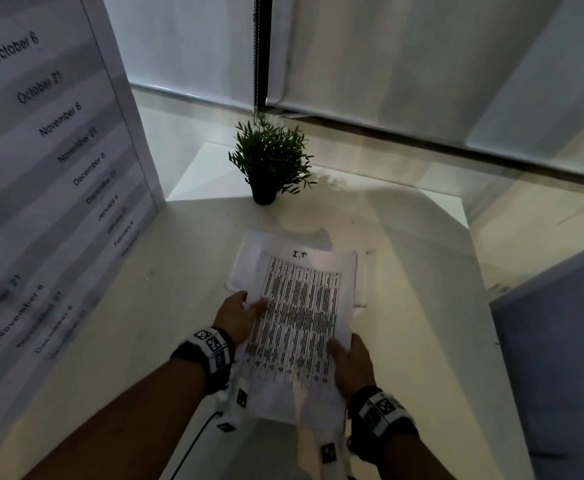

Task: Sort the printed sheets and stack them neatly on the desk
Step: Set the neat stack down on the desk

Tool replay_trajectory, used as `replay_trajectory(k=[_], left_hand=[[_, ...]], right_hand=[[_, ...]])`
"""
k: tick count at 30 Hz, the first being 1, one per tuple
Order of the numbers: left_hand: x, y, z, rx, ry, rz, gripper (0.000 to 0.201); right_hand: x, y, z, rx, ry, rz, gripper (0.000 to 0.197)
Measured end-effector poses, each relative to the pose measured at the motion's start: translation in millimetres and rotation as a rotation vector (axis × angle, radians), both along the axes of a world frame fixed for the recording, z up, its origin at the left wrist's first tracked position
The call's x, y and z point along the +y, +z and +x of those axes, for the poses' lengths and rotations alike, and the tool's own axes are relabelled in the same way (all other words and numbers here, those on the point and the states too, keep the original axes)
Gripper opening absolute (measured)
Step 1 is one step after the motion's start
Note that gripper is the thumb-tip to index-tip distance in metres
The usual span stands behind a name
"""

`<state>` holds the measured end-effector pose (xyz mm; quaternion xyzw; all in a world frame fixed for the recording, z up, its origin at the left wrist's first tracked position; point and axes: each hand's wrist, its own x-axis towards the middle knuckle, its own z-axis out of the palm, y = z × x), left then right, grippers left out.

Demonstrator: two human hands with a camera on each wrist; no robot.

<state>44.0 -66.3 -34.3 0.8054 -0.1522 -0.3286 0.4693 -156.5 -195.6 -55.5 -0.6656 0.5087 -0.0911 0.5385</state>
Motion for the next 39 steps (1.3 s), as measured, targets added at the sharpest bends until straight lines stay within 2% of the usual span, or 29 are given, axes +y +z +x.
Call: replay_trajectory(k=[2,5,9,15,20,24,27,30,33,36,39], left_hand=[[-3,-6,10,-0.003,0.012,0.090,0.045],[6,-27,3,0.022,-0.091,0.293,0.041],[12,-41,-19,0.037,-0.062,0.244,0.034],[-4,-43,-2,0.055,0.016,0.229,0.035],[-1,-40,-6,0.020,0.045,0.261,0.033],[4,-34,-23,-0.035,-0.039,0.304,0.042],[-3,-40,-18,0.017,0.006,0.278,0.049],[-2,-40,-11,0.033,0.008,0.240,0.047],[7,-42,-9,0.005,0.049,0.236,0.053],[23,-36,-8,-0.035,0.177,0.269,0.068],[41,-28,-16,-0.039,0.184,0.264,0.055]], right_hand=[[-11,-2,12,-0.022,-0.051,0.028,0.042],[-18,-14,20,0.104,-0.077,0.069,0.042],[-10,-21,27,0.161,-0.014,0.018,0.043],[-26,-20,41,0.160,0.024,0.015,0.052],[-19,-26,24,0.268,0.104,-0.001,0.045],[-15,-18,21,0.295,0.081,-0.021,0.043],[-21,-7,28,0.245,0.064,-0.073,0.046],[-25,-3,26,0.242,0.067,-0.067,0.047],[-22,-2,13,0.354,0.089,0.033,0.054],[-18,8,-16,0.523,0.197,-0.018,0.050],[-20,14,-43,0.583,0.328,-0.071,0.050]])
